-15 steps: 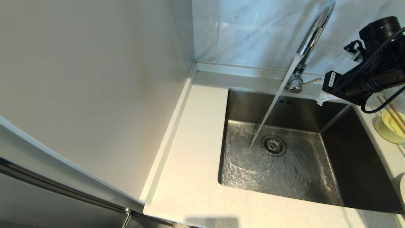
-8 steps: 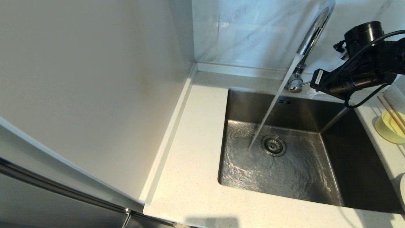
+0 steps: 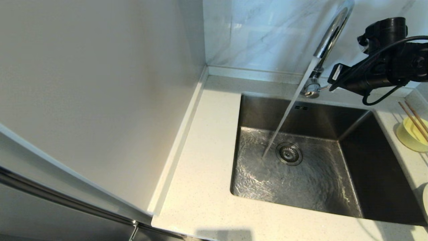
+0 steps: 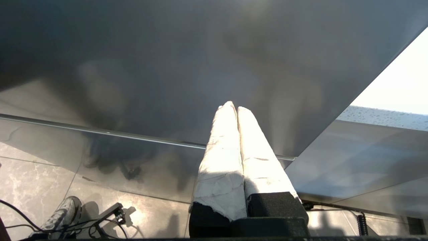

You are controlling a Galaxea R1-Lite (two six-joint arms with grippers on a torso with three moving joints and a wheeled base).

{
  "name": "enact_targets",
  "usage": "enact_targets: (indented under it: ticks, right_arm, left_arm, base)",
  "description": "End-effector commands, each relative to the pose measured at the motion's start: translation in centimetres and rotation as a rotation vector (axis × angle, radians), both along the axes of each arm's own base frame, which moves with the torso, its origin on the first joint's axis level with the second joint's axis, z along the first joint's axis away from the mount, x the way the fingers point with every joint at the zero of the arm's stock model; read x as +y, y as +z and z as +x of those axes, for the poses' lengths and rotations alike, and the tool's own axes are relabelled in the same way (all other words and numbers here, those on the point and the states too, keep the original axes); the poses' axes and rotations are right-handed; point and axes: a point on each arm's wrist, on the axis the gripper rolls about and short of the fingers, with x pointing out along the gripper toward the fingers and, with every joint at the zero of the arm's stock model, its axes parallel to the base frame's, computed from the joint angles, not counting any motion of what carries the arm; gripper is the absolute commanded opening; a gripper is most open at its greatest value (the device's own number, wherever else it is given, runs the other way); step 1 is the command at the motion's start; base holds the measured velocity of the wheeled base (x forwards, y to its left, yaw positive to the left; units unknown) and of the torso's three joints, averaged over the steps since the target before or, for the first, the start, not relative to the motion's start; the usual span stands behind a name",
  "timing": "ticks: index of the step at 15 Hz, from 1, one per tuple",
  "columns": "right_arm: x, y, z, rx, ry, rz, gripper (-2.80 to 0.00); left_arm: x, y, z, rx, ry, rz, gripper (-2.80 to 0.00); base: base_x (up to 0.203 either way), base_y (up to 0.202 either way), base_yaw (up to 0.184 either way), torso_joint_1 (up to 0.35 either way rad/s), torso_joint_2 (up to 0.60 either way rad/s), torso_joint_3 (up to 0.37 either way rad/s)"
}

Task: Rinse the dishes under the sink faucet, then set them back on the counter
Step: Turn off the faucet

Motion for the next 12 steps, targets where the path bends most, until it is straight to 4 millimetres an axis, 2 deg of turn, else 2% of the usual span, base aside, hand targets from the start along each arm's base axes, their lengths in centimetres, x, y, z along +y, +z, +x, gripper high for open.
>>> enact_targets:
  ticks: [1,6,9,12]
  right_arm:
    - [0.0,0.2,0.1,-0.037,-0.016,-0.002,-2.8]
    - [-0.2,0.3,-0.3,-0.045,-0.025,0.016,-2.8]
    - [-0.4,1.3,-1.4,-0.066,-0.03,0.039,-2.8]
    - [-0.4,0.8,-2.8,-0.032,-0.03,0.043,-2.8]
  left_arm:
    - [0.0,0.0,0.0,0.0,0.0,0.0,-2.8]
    - [0.0,0.0,0.0,0.0,0.0,0.0,-2.8]
    - [0.0,0.0,0.0,0.0,0.001,0.0,-2.8]
    - [0.0,0.0,0.0,0.0,0.001,0.0,-2.8]
  base:
    - [0.0,0.0,0.0,0.0,0.0,0.0]
    - [0.0,0.0,0.0,0.0,0.0,0.0]
    - [0.0,0.0,0.0,0.0,0.0,0.0]
    - [0.0,0.0,0.0,0.0,0.0,0.0]
